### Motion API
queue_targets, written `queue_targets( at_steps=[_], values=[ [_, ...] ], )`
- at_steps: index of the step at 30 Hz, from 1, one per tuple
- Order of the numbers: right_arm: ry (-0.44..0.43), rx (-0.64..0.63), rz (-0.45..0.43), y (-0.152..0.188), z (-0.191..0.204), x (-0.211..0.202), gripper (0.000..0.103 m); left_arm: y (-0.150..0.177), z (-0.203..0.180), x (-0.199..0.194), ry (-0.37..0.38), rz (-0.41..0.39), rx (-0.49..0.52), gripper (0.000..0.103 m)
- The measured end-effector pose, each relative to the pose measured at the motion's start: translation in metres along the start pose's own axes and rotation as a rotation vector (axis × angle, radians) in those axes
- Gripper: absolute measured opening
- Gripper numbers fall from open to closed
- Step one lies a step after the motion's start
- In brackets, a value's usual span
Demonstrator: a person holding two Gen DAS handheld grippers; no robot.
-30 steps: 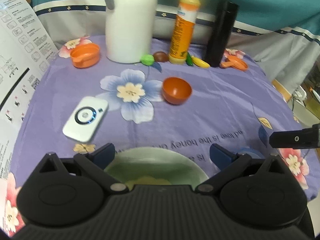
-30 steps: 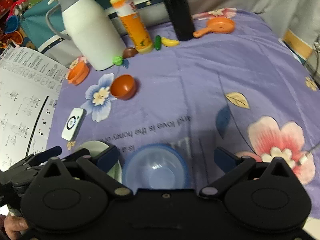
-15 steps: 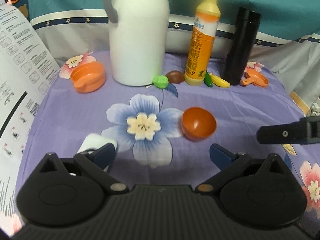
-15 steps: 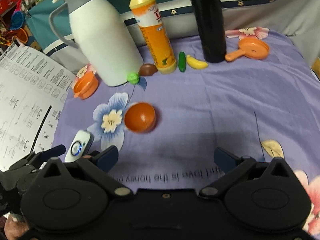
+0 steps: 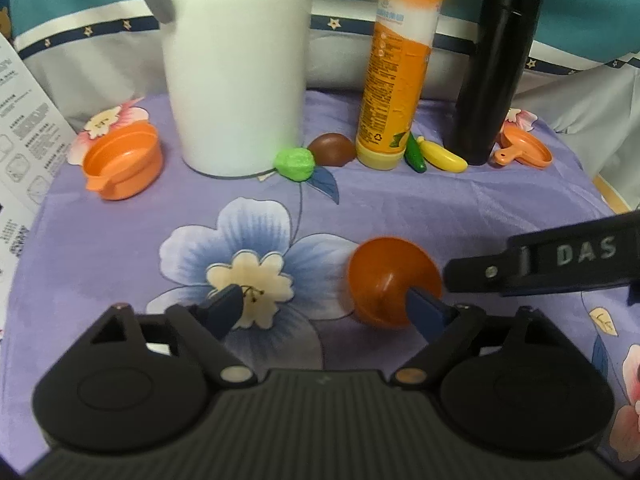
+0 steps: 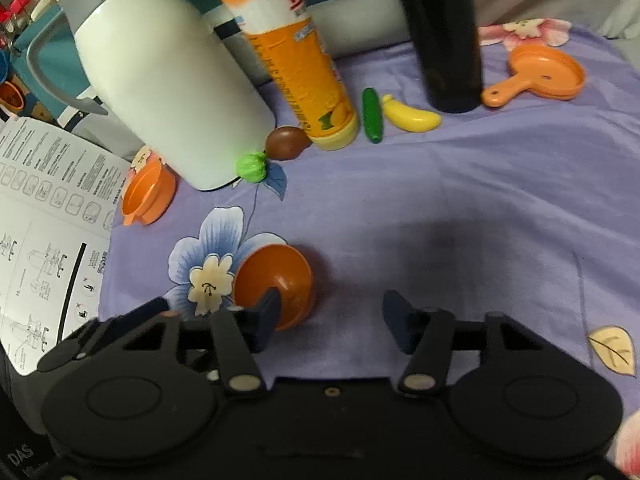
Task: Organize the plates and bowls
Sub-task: 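Move both grippers to the orange bowl and grip its rim, then carry the orange bowl with both grippers and lower it into the clear bowl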
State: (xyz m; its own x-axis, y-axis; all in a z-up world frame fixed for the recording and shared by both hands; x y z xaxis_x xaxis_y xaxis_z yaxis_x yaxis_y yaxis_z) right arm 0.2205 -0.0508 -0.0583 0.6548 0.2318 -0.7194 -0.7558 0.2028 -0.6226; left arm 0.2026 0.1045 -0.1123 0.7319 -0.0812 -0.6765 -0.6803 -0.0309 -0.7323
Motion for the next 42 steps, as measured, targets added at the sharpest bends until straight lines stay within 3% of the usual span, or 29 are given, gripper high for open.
queue_targets(
  at_steps=[4,6,10,12,27,42],
  values=[
    [-0.022,0.005,0.017,-0.003,0.003,0.013,0.039,0.000,-0.004,0.011,0.020,0.021,0.003,0.071],
    [-0.034,0.014,0.022,-0.005,0.003,0.019,0.032,0.000,-0.006,0.017,0.034,0.033,0.001,0.057],
    [-0.065,0.007,0.043,-0.004,0.008,0.029,0.014,0.003,-0.009,0.026,0.063,0.066,-0.012,0.037],
    [-0.070,0.000,0.048,-0.003,0.011,0.033,0.009,0.005,-0.010,0.029,0.075,0.081,-0.015,0.022],
    [-0.079,0.014,0.051,0.003,0.014,0.026,0.006,0.005,-0.011,0.016,0.062,0.084,-0.027,0.019],
    [-0.084,0.026,0.023,0.027,0.019,-0.049,0.006,0.016,-0.038,-0.055,0.104,0.060,-0.012,0.019]
  ],
)
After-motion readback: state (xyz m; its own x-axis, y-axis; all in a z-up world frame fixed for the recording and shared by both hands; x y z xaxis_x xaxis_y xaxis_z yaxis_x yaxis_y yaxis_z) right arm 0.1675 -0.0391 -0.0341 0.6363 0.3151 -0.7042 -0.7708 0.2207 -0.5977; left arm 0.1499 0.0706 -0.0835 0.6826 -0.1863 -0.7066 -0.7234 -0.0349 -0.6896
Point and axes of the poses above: each gripper's, at about its wrist camera, not at the fingertips, and x roughly the way its jaws point, z to its left, y to its underside, the point moved 6 cm from there along x, roughly the way its jaws point, and after that the axes turned 8 degrees about -z, right-handed, at the moved point
